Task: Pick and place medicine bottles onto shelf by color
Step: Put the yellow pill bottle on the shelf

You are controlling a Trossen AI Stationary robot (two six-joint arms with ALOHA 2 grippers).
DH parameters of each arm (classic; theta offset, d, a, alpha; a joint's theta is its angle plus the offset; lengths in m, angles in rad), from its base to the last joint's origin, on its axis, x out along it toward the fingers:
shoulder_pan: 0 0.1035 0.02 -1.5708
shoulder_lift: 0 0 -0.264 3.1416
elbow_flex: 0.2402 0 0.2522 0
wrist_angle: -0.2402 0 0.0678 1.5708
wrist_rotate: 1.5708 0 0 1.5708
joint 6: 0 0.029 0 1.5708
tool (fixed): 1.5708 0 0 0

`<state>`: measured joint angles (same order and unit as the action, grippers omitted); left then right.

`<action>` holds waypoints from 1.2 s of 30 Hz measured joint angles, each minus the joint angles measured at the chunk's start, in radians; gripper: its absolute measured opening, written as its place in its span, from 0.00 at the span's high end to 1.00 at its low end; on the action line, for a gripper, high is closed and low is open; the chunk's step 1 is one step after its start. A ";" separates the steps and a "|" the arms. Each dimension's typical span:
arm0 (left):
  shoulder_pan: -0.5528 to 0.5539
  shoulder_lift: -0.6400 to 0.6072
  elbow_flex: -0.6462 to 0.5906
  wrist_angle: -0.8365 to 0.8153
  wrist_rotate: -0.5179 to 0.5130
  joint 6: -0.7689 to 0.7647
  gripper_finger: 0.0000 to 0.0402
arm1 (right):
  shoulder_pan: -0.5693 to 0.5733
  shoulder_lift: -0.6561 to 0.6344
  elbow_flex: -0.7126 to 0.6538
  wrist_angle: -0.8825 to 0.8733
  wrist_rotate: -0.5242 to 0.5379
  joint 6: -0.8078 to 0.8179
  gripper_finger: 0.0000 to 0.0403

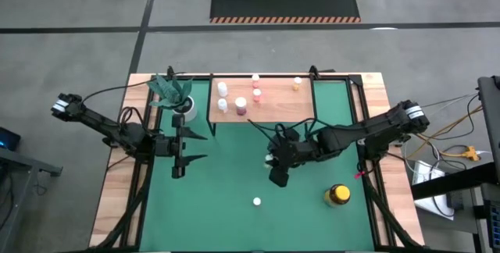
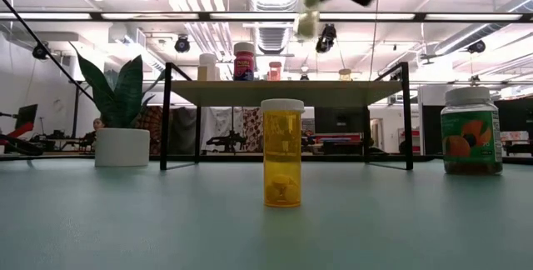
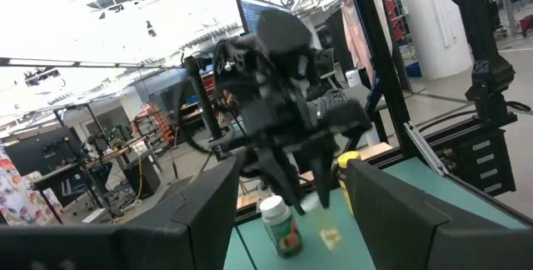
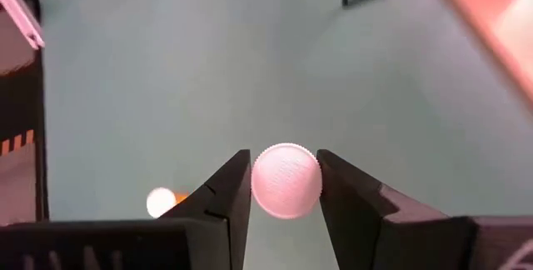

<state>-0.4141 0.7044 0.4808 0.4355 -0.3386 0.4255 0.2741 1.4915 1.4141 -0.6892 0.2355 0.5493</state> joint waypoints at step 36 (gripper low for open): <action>0.000 0.000 0.000 0.001 0.000 0.000 0.49 | -0.321 0.041 0.126 -0.018 -0.008 -0.334 0.72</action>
<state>-0.4138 0.7044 0.4808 0.4362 -0.3385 0.4256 -0.0465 1.5322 1.5400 -0.7071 0.2279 0.2153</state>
